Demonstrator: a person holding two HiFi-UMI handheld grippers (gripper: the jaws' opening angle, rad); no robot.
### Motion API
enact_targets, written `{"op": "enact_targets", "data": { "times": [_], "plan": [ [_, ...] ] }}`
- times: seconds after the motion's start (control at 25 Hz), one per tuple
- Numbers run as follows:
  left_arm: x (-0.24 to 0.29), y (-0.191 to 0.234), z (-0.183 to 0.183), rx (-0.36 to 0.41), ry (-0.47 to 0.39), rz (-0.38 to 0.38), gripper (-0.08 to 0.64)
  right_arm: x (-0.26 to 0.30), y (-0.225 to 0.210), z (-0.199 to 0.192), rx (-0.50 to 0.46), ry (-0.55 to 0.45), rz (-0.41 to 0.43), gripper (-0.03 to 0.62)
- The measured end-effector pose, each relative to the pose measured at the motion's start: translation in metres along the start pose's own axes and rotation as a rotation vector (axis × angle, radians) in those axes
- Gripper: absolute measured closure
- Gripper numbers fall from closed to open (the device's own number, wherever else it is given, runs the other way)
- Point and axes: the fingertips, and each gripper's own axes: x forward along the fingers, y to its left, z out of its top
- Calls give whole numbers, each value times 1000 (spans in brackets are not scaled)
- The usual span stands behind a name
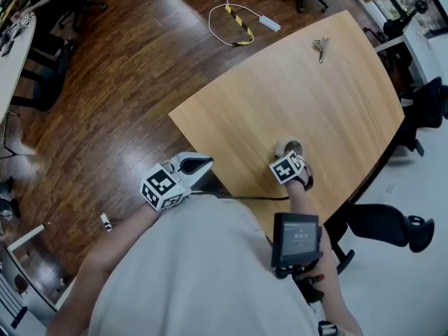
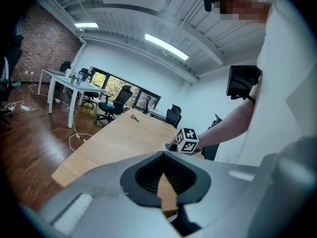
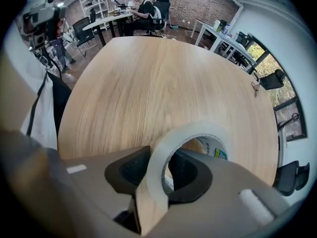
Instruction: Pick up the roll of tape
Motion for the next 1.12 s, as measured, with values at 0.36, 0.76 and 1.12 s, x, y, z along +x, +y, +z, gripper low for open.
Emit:
{"op": "enact_targets", "data": {
  "times": [0.36, 0.76, 1.12],
  "plan": [
    [-10, 3, 3, 11, -7, -8, 555, -18, 7, -3, 208, -104, 3, 477],
    [-10, 6, 8, 42, -5, -57, 555, -54, 7, 22, 427, -301, 35, 480],
    [5, 2, 17, 76, 7, -95, 555, -100, 11, 44, 552, -533, 98, 482]
  ]
}}
